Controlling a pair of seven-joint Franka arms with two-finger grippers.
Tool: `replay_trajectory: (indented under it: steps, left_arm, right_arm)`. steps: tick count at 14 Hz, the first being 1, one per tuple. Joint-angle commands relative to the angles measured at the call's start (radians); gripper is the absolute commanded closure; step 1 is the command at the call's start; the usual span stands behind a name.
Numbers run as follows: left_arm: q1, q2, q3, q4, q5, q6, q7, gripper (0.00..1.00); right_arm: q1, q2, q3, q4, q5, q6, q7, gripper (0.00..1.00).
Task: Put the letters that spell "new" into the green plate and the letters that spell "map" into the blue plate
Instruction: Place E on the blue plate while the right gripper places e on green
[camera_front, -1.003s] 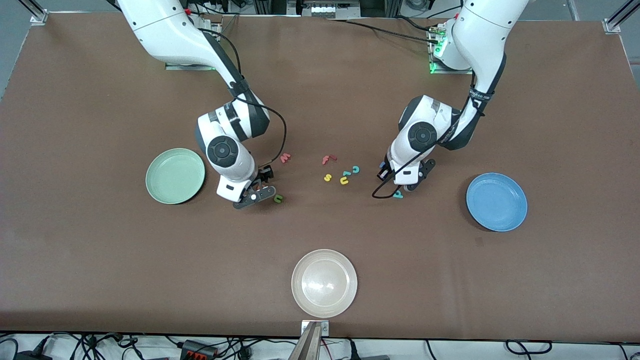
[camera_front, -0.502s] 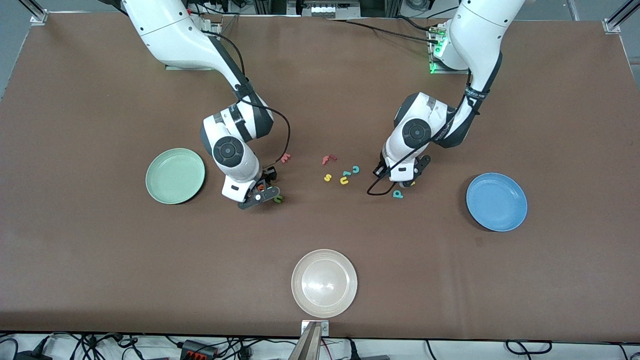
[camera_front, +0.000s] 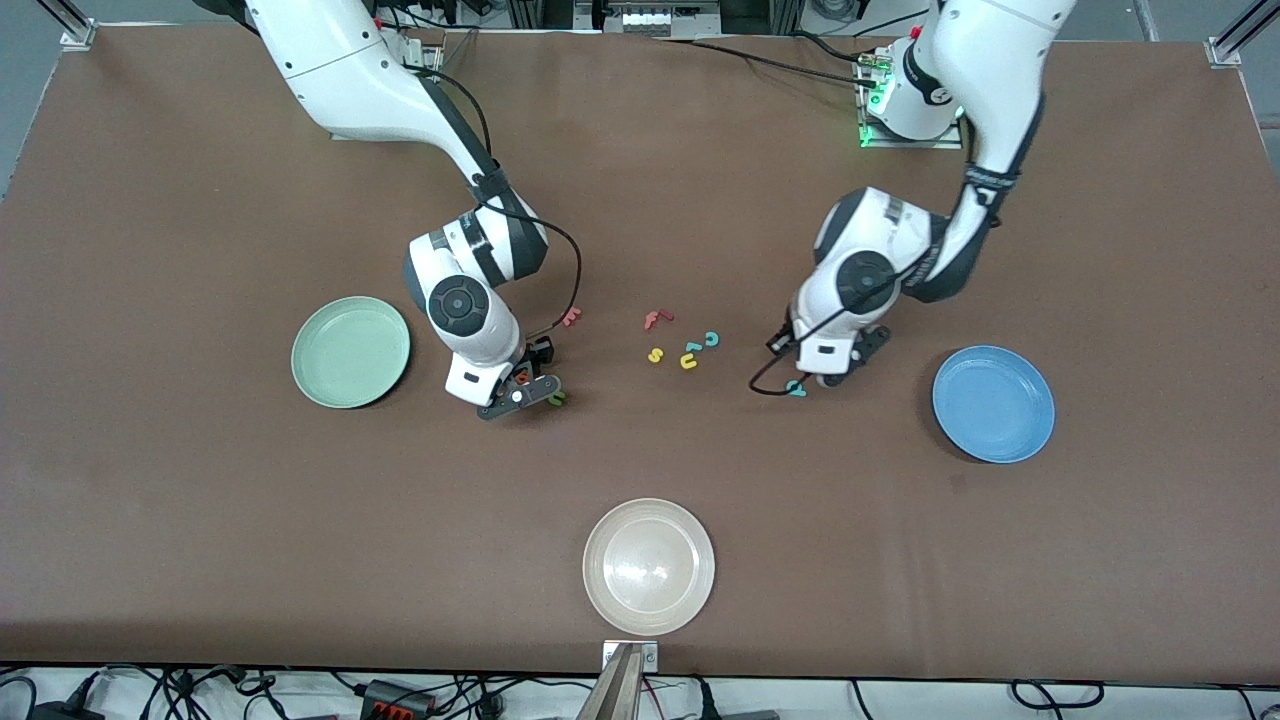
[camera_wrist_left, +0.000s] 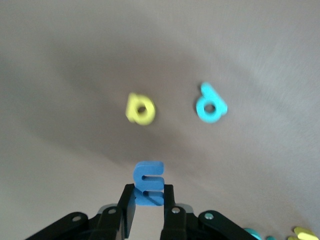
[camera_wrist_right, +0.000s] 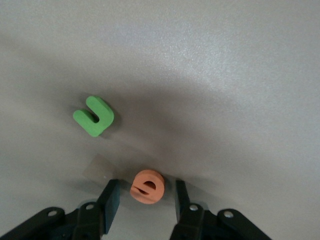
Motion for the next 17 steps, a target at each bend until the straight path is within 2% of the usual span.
replay_trajectory:
  steps: [1,3,4,7,9,10,11,13,14,15,16,17]
  left_arm:
    - [0.072,-0.029,-0.002,0.043,0.058,-0.084,0.173,0.93]
    - [0.127,-0.027,-0.004,0.083,0.164,-0.133,0.294,0.92]
    - [0.15,-0.027,-0.002,0.094,0.194,-0.136,0.354,0.92]
    - [0.272,-0.015,-0.004,0.094,0.277,-0.124,0.66,0.91]
    - [0.311,-0.004,-0.001,0.096,0.281,-0.118,0.828,0.91]
    - [0.337,0.015,-0.001,0.096,0.303,-0.107,0.872,0.91]
    - [0.365,0.034,-0.002,0.096,0.342,-0.08,0.9,0.91]
    - [0.399,0.078,-0.004,0.091,0.357,-0.014,0.967,0.89]
    - [0.406,0.092,-0.004,0.091,0.359,0.001,0.989,0.84]
    - [0.408,0.097,-0.004,0.093,0.357,0.005,0.991,0.58]
    - [0.408,0.095,-0.005,0.093,0.357,0.003,0.983,0.01]
    - [0.414,0.088,-0.011,0.094,0.357,0.0,0.988,0.0]
  right_arm:
    - [0.01,0.014,-0.006,0.016,0.0,0.009,0.0,0.7]
    - [0.008,0.014,-0.006,0.016,-0.002,0.008,-0.002,0.89]
    - [0.008,0.013,-0.007,0.014,0.0,0.006,0.005,0.94]
    - [-0.022,-0.047,-0.017,0.006,0.003,-0.011,0.0,0.97]
    - [-0.067,-0.107,-0.029,0.002,0.003,-0.079,0.008,0.96]
    - [-0.07,-0.128,-0.056,-0.012,0.0,-0.109,0.032,0.96]
    - [-0.073,-0.16,-0.117,-0.038,-0.003,-0.115,0.037,0.97]
    - [-0.079,-0.222,-0.171,-0.146,-0.003,-0.12,0.034,0.98]
    - [-0.081,-0.248,-0.205,-0.19,-0.003,-0.121,0.026,0.98]
    - [-0.079,-0.262,-0.233,-0.223,-0.003,-0.124,0.022,0.98]
    - [-0.079,-0.269,-0.253,-0.239,-0.003,-0.15,0.017,0.98]
    - [-0.081,-0.27,-0.265,-0.244,-0.003,-0.203,0.021,0.98]
